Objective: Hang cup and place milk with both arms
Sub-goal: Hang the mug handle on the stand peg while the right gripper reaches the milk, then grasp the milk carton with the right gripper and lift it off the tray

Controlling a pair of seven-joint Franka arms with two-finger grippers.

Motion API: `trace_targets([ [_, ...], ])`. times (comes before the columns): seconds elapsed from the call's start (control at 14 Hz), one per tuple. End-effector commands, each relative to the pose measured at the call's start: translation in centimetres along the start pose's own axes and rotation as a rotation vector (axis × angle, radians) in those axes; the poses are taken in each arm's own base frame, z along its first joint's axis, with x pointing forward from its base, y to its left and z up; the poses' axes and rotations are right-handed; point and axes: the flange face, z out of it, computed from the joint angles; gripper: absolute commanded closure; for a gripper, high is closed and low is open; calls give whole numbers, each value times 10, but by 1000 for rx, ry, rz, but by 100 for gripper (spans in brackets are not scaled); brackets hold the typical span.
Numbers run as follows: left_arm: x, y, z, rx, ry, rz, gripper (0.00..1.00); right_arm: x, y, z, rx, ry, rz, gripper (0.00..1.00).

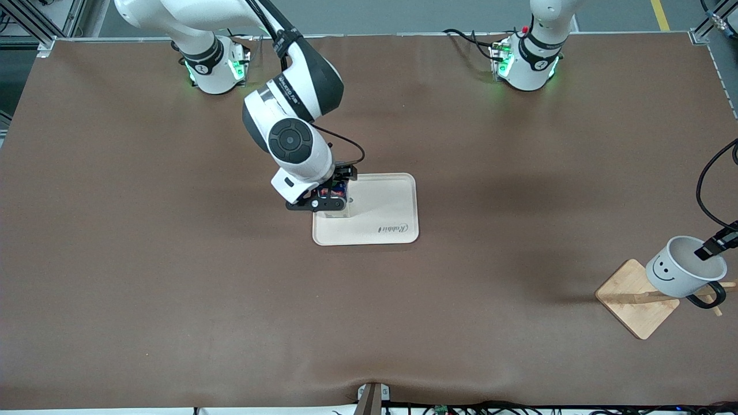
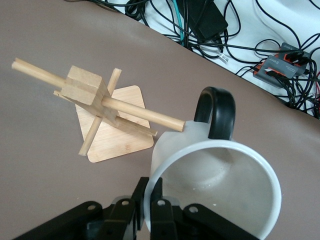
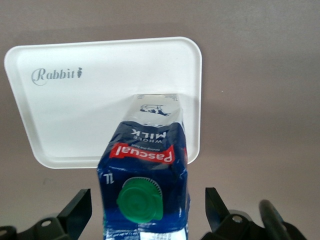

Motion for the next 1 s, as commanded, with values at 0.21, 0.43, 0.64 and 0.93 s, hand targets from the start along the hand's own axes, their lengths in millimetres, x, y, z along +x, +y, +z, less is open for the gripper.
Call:
trace_targets([
  [0.21,4,-15,-3,-11,8,-42,100,-7,-11,10,-20,24,6,0],
  [0.43,1,-25,4,-6,-8,-58,100,-9,-15,19,-27,19,6,0],
  [0.64,1,-35,6,-11,-17,-81,100,-10,-13,26,-40,12,7,0],
  [0.93,1,-42,15,-27,-36,-98,100,-1,-6,8,-14,19,27,100],
])
